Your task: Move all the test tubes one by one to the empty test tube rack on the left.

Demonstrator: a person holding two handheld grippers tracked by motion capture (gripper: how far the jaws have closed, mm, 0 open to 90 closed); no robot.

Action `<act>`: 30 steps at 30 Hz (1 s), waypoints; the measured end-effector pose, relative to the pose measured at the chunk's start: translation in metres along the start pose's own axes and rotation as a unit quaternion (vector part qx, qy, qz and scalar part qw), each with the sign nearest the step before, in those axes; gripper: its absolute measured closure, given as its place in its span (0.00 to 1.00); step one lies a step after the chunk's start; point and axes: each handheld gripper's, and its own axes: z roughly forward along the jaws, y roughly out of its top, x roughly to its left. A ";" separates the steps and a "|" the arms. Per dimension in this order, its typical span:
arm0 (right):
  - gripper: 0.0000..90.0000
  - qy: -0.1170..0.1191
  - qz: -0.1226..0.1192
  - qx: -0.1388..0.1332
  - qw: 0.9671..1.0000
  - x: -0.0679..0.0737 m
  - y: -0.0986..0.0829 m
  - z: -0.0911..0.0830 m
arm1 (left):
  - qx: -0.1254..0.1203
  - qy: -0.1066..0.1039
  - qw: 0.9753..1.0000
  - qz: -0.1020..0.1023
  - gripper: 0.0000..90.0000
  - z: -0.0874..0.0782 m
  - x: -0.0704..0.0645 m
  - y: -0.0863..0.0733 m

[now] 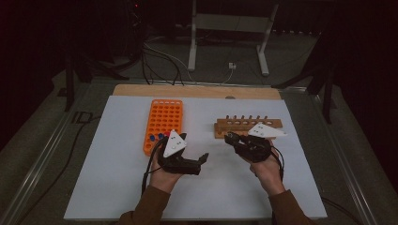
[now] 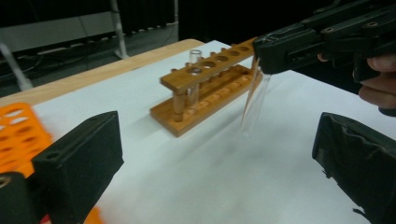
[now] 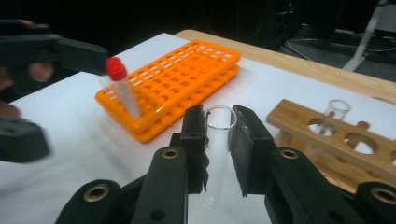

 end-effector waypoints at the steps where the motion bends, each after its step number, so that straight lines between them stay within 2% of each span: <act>1: 0.84 0.002 -0.001 0.002 1.000 0.002 -0.001 0.000 | 0.003 -0.007 1.000 0.000 0.05 0.003 -0.001 0.000; 4: 0.84 0.009 -0.002 0.004 1.000 0.006 -0.003 0.002 | 0.016 -0.018 1.000 0.006 0.09 0.014 -0.005 -0.002; 10: 0.84 0.023 -0.006 0.010 1.000 0.014 -0.005 0.005 | 0.028 -0.019 0.999 0.019 0.19 0.030 -0.013 -0.004; 19: 0.84 0.042 -0.019 0.015 0.999 0.026 -0.003 0.008 | 0.030 -0.048 0.998 0.023 0.62 0.038 -0.017 -0.006; 22: 0.84 0.047 -0.020 0.017 0.999 0.028 -0.003 0.010 | 0.029 -0.056 0.998 0.023 0.71 0.037 -0.016 -0.006; 30: 0.84 0.055 -0.025 0.020 0.998 0.031 -0.002 0.012 | 0.037 -0.071 0.996 0.031 0.84 0.039 -0.016 -0.007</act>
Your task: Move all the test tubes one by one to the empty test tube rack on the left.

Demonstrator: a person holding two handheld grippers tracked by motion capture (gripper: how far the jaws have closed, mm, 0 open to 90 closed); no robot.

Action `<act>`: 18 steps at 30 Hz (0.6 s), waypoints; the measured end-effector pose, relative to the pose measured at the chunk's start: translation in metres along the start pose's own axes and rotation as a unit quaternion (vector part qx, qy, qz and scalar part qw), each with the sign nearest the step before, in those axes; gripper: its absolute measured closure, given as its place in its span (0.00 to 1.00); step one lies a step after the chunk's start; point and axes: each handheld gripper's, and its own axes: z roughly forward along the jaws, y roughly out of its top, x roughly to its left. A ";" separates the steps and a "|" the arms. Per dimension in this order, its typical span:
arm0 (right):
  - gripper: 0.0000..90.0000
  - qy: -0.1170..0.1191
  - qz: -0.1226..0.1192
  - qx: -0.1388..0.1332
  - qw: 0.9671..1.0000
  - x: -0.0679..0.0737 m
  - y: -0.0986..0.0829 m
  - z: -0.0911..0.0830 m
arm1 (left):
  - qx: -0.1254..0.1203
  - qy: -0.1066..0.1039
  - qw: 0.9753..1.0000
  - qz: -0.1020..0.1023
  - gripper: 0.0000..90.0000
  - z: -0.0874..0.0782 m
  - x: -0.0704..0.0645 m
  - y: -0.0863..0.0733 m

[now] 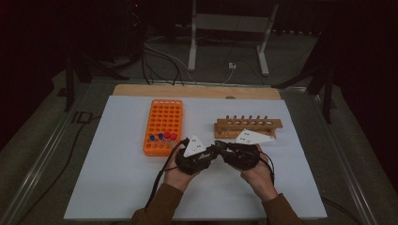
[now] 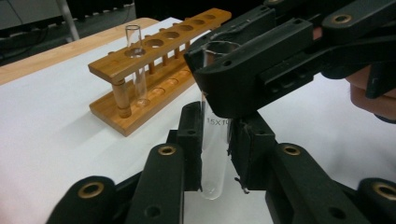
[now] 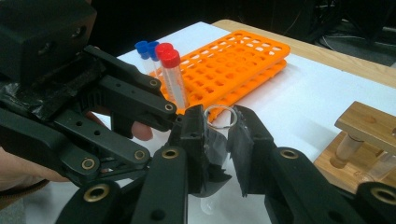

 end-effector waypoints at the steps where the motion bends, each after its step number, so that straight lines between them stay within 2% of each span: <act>1: 0.84 0.000 0.000 0.000 1.000 0.000 0.000 0.000 | 0.001 -0.001 1.000 0.001 0.84 0.000 0.000 0.000; 5: 0.81 0.003 0.001 -0.002 1.000 -0.001 0.000 -0.001 | 0.002 -0.001 1.000 0.001 0.85 -0.001 0.001 0.000; 10: 0.57 0.005 0.021 -0.025 0.999 -0.008 0.001 -0.008 | 0.001 0.005 1.000 -0.004 0.85 -0.003 0.004 -0.002; 18: 0.32 -0.034 0.021 -0.014 0.999 -0.016 -0.005 -0.014 | -0.008 0.019 1.000 -0.019 0.85 -0.016 0.012 -0.005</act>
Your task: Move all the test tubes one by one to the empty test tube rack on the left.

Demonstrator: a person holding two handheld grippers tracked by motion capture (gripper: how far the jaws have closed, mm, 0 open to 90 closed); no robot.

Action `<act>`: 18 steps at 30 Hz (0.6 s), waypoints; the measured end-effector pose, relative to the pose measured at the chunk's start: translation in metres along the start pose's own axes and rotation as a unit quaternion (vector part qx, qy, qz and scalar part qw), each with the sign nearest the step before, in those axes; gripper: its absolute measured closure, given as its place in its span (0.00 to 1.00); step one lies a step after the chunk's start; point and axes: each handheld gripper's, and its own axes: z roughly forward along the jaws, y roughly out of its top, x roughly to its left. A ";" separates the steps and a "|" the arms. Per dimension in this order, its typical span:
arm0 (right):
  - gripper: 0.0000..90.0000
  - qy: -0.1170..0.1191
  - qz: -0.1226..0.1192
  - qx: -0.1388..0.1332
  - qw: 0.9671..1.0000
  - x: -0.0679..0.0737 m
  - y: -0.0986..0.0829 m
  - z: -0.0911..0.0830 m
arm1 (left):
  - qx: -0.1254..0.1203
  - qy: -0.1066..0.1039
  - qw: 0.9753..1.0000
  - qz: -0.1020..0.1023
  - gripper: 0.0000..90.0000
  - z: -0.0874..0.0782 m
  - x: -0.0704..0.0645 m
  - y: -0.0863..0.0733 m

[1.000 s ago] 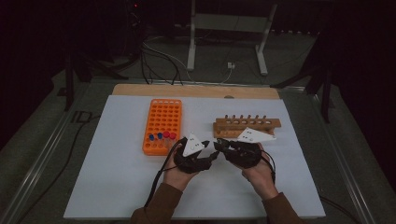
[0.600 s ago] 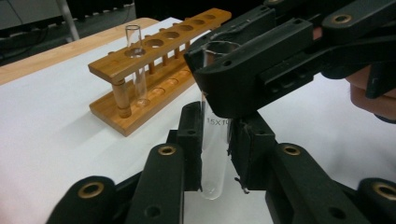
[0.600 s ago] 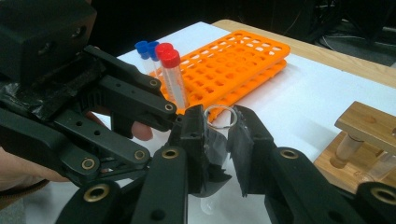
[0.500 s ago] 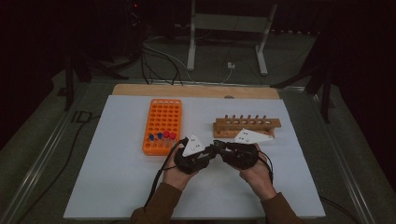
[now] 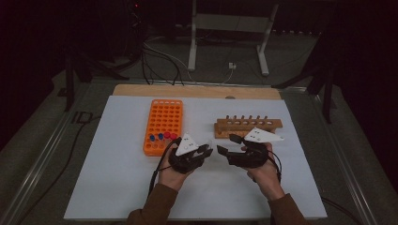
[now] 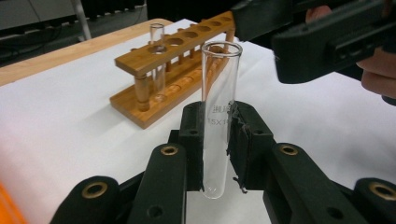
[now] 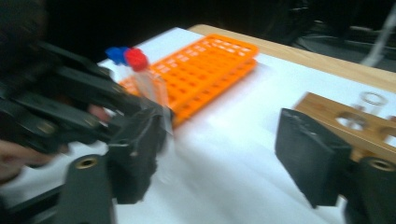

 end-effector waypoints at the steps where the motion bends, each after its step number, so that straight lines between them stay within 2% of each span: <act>1: 0.30 -0.010 -0.003 0.003 1.000 0.000 -0.001 0.000 | -0.001 0.001 1.000 -0.002 0.85 -0.002 0.001 0.000; 4: 0.23 -0.057 -0.022 0.016 0.998 -0.001 -0.004 -0.001 | -0.007 0.005 1.000 -0.008 0.85 -0.011 0.006 -0.002; 5: 0.21 -0.063 -0.021 0.017 0.998 -0.002 -0.006 -0.002 | -0.009 0.008 1.000 -0.009 0.85 -0.014 0.007 -0.003; 12: 0.11 -0.079 0.006 0.008 0.997 -0.015 -0.012 -0.012 | -0.016 0.020 1.000 -0.015 0.85 -0.035 0.018 -0.008; 15: 0.04 -0.081 0.011 0.002 0.997 -0.018 -0.014 -0.018 | -0.020 0.026 0.999 -0.020 0.85 -0.045 0.024 -0.009; 18: 0.01 -0.086 0.015 -0.001 0.996 -0.021 -0.015 -0.023 | -0.027 0.032 0.999 -0.024 0.85 -0.054 0.029 -0.011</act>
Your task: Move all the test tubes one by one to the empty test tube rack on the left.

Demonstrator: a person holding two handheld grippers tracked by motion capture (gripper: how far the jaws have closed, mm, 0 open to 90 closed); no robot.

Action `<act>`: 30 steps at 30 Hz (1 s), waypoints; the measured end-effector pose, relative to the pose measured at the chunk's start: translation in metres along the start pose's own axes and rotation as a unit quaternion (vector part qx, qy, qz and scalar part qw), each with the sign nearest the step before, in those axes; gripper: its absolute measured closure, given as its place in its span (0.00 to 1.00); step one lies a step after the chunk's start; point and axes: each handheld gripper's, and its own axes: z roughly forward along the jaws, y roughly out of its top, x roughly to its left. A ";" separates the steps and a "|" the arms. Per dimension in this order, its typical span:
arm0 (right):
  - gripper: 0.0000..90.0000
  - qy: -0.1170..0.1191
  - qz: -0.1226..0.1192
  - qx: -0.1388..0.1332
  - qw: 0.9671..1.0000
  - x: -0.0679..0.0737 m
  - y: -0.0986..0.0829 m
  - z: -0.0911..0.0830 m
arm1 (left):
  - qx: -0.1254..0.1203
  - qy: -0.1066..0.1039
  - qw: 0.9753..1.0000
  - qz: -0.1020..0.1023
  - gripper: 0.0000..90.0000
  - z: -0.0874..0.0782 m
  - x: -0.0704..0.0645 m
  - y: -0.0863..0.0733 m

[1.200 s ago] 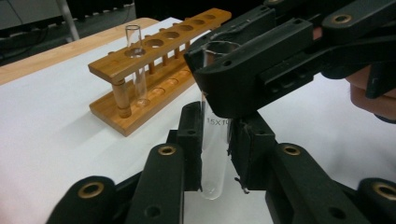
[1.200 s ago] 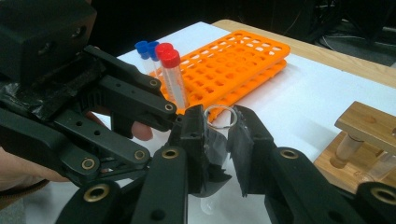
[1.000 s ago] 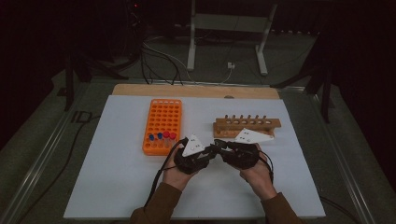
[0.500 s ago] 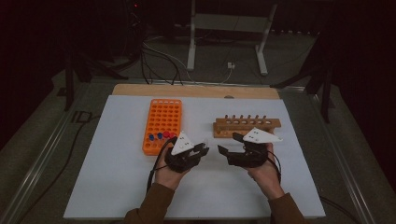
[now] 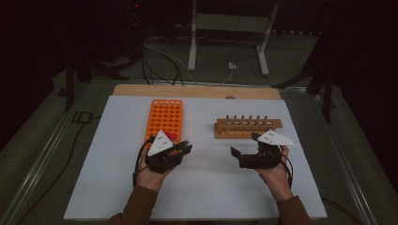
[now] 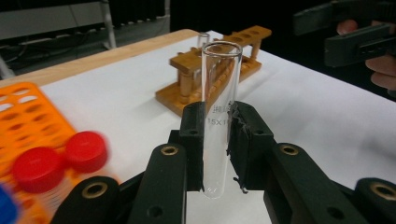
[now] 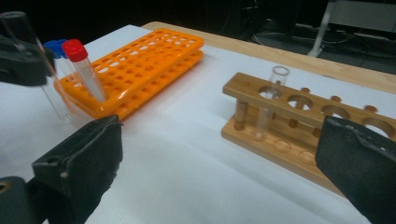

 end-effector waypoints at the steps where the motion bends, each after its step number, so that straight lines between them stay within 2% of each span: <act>1: 0.01 -0.001 0.001 0.000 1.000 -0.001 -0.001 -0.001 | -0.002 0.002 1.000 0.000 0.85 -0.003 0.002 -0.001; 4: 0.00 -0.004 0.002 -0.002 1.000 -0.003 -0.003 -0.005 | -0.008 0.005 1.000 -0.007 0.85 -0.010 0.006 -0.003; 11: 0.00 -0.003 0.017 -0.013 1.000 -0.007 -0.005 -0.010 | -0.009 0.007 1.000 -0.006 0.85 -0.024 0.017 -0.003; 21: 0.00 -0.004 0.021 -0.011 1.000 -0.009 -0.009 -0.009 | -0.020 0.040 0.999 -0.018 0.85 -0.053 0.039 -0.007; 30: 0.00 -0.007 0.024 -0.018 1.000 -0.011 -0.008 -0.012 | -0.031 0.066 0.997 -0.039 0.85 -0.068 0.055 -0.010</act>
